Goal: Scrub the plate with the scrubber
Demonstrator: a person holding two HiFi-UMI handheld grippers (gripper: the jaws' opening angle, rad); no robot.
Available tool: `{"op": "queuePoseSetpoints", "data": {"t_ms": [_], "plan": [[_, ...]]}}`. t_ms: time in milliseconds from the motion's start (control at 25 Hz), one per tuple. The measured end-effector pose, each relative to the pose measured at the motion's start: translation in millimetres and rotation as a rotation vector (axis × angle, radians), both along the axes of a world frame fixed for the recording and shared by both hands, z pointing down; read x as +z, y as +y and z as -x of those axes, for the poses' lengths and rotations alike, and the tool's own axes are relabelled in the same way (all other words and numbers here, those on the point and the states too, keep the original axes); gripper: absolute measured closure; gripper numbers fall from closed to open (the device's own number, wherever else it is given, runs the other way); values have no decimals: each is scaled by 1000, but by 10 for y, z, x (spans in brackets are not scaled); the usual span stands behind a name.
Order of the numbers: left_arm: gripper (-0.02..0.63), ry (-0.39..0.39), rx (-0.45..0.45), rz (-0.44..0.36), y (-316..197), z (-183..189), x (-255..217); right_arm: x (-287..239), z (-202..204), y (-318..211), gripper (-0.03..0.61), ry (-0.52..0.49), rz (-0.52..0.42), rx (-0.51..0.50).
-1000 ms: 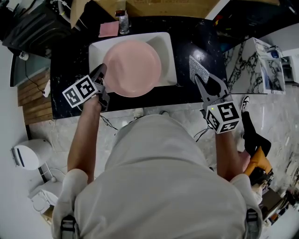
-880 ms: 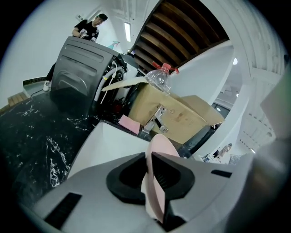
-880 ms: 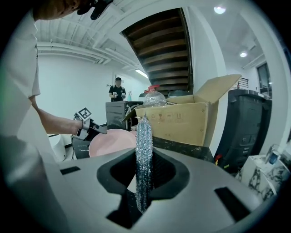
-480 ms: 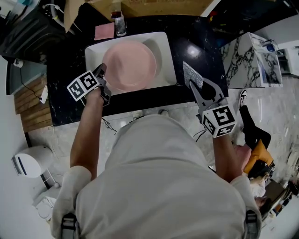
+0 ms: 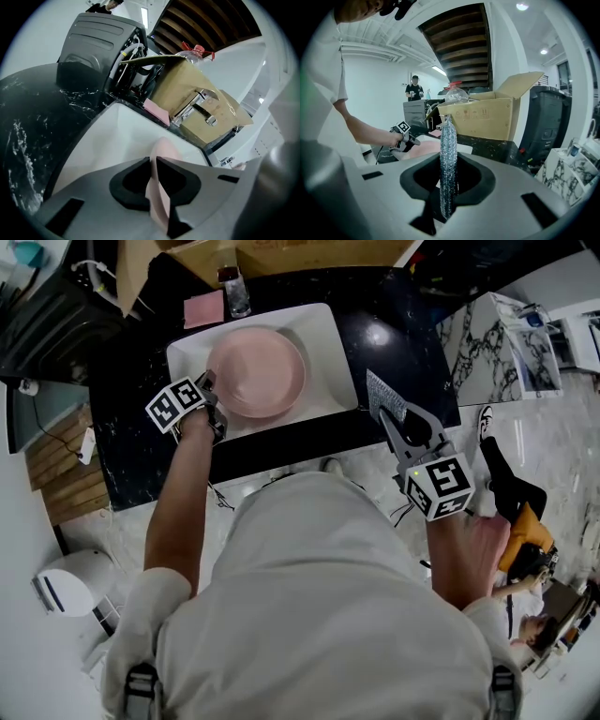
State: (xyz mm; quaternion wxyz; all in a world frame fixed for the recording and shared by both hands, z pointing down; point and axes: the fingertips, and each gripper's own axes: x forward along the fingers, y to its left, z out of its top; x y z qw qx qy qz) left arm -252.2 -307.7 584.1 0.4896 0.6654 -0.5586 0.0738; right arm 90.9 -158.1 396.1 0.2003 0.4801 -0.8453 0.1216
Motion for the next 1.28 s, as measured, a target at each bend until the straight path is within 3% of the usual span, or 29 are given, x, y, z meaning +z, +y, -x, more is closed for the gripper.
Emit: {"op": "queuePoseSetpoints", "data": {"t_ms": [720,1080,1280], "plan": [[577,-81,65,100,-239,49,647,140,192,302,502,37,69,135],[580,-220,119,114,-284,98,842,251,227,475,502,51,122,185],[527,-310,148,71,-354,132,781,273,221,525,502,38,123,196]]}}
